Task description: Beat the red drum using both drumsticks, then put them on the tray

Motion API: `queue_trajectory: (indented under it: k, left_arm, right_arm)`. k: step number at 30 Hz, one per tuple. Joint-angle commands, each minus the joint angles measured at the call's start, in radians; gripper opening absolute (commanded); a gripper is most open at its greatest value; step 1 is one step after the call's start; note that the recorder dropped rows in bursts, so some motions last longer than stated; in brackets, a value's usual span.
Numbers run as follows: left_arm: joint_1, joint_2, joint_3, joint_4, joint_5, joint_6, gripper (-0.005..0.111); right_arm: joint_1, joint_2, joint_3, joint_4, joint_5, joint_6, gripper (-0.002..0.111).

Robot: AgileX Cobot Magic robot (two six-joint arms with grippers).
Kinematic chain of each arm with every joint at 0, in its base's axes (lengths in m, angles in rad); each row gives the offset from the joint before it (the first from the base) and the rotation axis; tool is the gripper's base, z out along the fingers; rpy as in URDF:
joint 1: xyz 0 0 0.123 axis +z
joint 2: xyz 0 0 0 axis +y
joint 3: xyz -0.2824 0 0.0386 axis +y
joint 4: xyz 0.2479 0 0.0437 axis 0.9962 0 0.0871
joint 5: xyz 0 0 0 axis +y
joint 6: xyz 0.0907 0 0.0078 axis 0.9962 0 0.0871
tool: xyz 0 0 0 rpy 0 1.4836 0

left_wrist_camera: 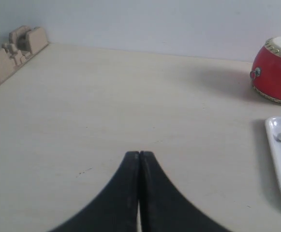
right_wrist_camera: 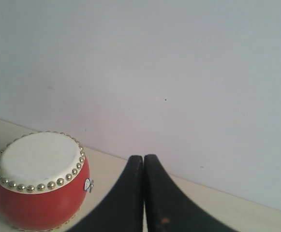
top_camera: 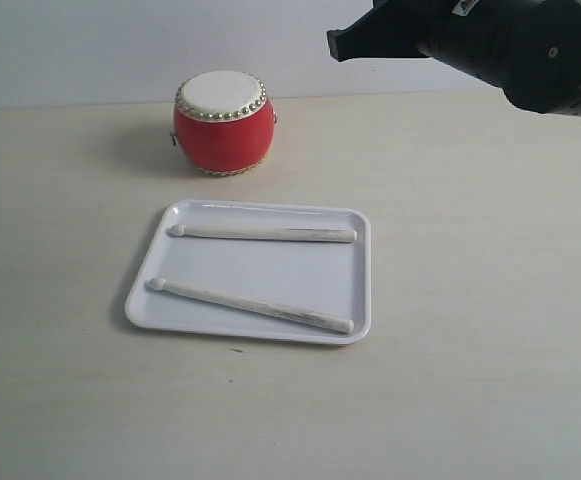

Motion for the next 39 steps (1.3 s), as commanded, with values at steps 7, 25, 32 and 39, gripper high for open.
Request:
queue_trajectory:
  k: [7, 25, 32, 39]
  left_arm:
    - [0.002, -0.006, 0.002, -0.004, -0.004, -0.001, 0.0]
    - [0.002, -0.006, 0.002, -0.004, -0.004, -0.001, 0.0]
    - [0.002, -0.006, 0.002, -0.004, -0.004, -0.001, 0.0]
    - [0.002, -0.006, 0.002, -0.004, -0.004, -0.001, 0.0]
  right_arm:
    - [-0.007, -0.109, 0.004, 0.03, 0.126, -0.096, 0.0]
    - [-0.454, -1.237, 0.703, 0.333, 0.172, -0.124, 0.0]
    - [-0.454, -1.339, 0.729, 0.266, 0.228, -0.148, 0.0]
    - [-0.454, -1.353, 0.733, 0.234, 0.296, -0.092, 0.0]
